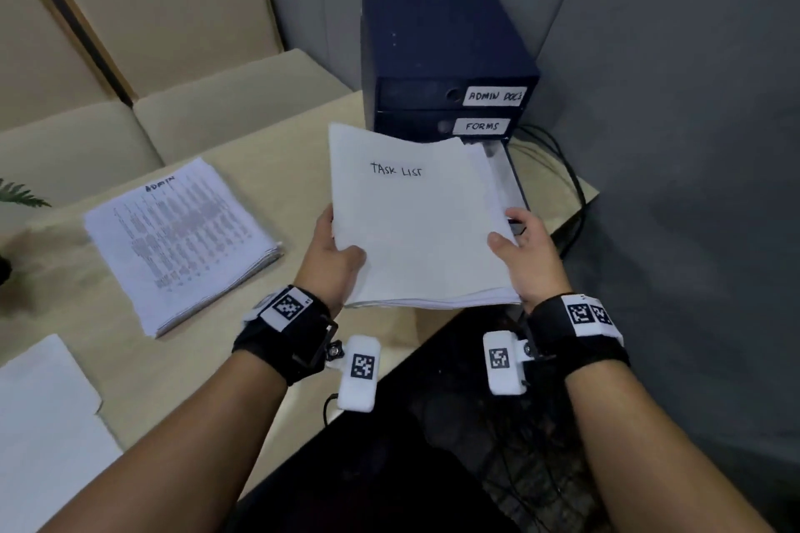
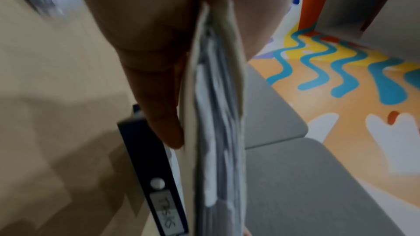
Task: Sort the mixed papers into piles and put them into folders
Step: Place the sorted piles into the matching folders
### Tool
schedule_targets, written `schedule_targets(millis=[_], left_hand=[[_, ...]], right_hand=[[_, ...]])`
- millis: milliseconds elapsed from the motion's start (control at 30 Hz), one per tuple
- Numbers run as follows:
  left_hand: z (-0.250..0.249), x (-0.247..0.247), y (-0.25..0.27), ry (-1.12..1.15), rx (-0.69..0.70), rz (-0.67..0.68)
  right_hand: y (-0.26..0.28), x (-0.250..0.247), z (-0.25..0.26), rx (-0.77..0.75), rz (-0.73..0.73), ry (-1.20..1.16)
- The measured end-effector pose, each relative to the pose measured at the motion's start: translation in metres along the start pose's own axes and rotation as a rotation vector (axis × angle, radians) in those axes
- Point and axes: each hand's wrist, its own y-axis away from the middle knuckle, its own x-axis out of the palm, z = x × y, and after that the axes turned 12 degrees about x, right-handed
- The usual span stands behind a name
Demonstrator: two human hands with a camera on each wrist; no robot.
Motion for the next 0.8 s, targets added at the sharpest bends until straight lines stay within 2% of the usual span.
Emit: schedule_targets(millis=[133, 267, 333, 467, 533, 633, 800], left_hand=[[0.01, 0.045, -0.023, 0.006, -0.081, 0.047], [0.016, 0.065, -0.042, 0.073, -0.145, -0.007], [0.022, 0.064, -0.051, -0.01, -0.154, -0.045], [0.03, 0.057, -0.064, -0.405, -0.117, -0.094], [0.03, 0.058, -0.066, -0.504, -0.092, -0.075], [0.031, 0.063, -0.068, -0.532, -0.058, 0.037], [0.029, 0.073, -0.075, -0.5, -0.067, 0.039]], right_hand=[[-0.024, -0.039, 0.0, 0.054, -0.035, 0.027], [-0.048, -0.056, 0.007, 0.134, -0.022, -0.079], [-0.063, -0.055, 0.012, 0.161, -0.003, -0.113], [-0.093, -0.049, 0.026, 0.137, -0.019, -0.044], [-0.102, -0.053, 0.031, 0.146, -0.024, -0.05], [-0.095, -0.069, 0.034, 0.159, -0.025, -0.065], [-0.079, -0.071, 0.031, 0.188, -0.046, -0.222]])
